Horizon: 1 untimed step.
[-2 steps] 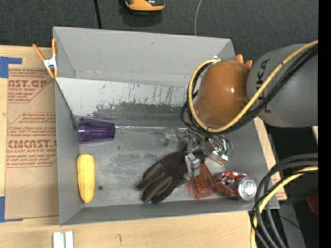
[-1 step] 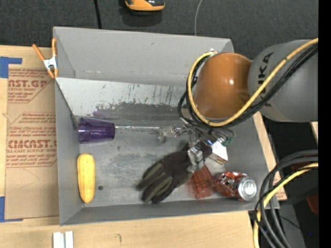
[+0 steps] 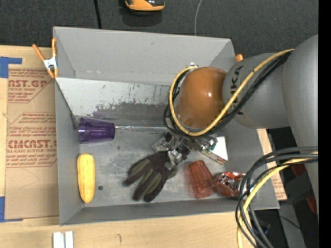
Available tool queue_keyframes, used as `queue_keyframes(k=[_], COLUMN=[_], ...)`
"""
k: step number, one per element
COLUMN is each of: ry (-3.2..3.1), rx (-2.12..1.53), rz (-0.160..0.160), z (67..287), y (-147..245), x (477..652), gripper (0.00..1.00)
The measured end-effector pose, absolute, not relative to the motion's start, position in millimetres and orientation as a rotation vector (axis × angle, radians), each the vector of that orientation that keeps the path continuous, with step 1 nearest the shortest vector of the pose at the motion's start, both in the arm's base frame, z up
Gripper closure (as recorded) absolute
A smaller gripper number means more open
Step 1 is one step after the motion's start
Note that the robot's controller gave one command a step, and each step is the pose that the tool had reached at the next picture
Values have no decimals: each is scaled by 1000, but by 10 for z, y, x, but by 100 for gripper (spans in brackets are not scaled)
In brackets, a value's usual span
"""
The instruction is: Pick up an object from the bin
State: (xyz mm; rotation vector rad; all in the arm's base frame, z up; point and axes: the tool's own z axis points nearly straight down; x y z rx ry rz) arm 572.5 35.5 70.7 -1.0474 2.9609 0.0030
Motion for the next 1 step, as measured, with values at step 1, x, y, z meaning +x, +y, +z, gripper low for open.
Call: queue_keyframes(k=[1], ry=[2961], rx=[-1047], rz=[3], z=[707], y=[355], x=[5725], gripper=[100])
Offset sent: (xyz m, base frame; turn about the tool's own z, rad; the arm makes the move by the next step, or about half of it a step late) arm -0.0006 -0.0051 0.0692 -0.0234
